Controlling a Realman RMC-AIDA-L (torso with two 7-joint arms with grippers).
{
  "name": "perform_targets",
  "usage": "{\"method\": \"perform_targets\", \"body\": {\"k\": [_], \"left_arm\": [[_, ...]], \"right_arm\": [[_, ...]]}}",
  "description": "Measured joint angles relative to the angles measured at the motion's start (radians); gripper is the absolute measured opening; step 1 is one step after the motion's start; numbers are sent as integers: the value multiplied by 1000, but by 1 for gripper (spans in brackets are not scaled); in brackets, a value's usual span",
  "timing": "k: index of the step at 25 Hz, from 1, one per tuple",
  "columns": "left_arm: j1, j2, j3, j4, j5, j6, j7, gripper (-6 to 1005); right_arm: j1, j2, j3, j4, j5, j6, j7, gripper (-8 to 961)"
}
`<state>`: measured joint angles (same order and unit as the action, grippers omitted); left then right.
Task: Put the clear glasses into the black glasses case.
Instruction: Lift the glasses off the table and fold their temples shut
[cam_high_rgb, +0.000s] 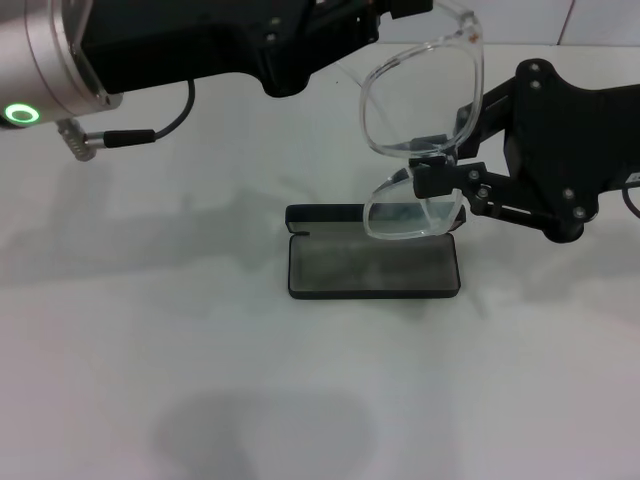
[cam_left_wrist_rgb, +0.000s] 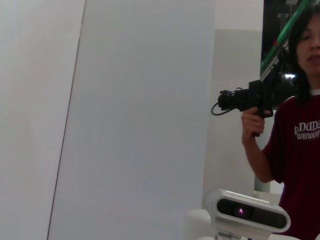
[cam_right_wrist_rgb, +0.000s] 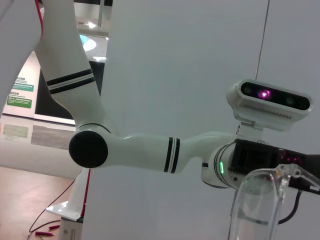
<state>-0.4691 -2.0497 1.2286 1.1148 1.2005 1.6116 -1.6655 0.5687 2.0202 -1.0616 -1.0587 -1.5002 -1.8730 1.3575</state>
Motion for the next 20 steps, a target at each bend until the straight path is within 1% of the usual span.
{"method": "perform_targets", "body": {"k": [4, 6, 9, 11, 20], "left_arm": [[1, 0, -4, 0, 1, 1, 1, 112], [4, -8, -28, -2, 1, 2, 4, 112], [7, -28, -82, -10, 1, 1, 7, 111], [6, -32, -93, -16, 1, 1, 8, 111], [-32, -32, -45, -19, 69, 6, -1, 112]], "right_arm": [[3, 0, 0, 1, 0, 0, 0, 115], [4, 0, -1, 2, 0, -1, 0, 116], [4, 0, -1, 4, 0, -9, 0, 117], [5, 0, -1, 4, 0, -11, 0, 118], [10, 0, -1, 8, 0, -12, 0, 121]]}}
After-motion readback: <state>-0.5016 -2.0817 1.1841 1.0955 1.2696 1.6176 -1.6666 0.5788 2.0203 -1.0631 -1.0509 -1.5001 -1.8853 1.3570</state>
